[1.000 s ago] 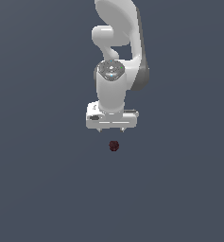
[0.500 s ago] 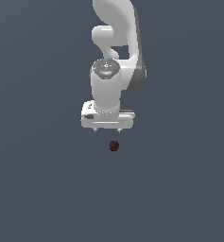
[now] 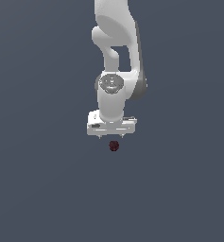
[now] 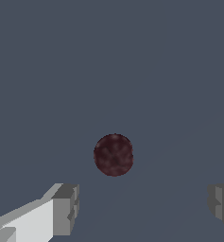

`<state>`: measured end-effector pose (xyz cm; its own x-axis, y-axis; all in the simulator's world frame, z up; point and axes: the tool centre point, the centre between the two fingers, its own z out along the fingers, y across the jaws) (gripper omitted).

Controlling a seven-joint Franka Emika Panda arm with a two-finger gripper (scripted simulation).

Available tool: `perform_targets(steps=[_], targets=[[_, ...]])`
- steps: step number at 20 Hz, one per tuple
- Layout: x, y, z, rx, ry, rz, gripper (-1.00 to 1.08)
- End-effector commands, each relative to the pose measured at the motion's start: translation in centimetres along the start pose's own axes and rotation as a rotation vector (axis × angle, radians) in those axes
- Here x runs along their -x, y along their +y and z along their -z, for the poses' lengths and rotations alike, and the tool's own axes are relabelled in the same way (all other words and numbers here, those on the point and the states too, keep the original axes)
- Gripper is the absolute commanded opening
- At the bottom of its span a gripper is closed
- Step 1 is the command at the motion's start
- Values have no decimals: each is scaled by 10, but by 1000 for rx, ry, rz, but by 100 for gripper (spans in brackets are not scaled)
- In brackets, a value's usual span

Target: Pick up the object and move it to a goal position.

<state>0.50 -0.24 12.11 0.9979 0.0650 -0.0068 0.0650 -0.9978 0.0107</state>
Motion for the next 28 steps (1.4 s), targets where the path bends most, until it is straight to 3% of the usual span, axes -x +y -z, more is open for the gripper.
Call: perform_targets(steps=[1,28], targets=[[0,-7,-17,-3,2,31,100],[0,-18,-92,-10,7,79,100]])
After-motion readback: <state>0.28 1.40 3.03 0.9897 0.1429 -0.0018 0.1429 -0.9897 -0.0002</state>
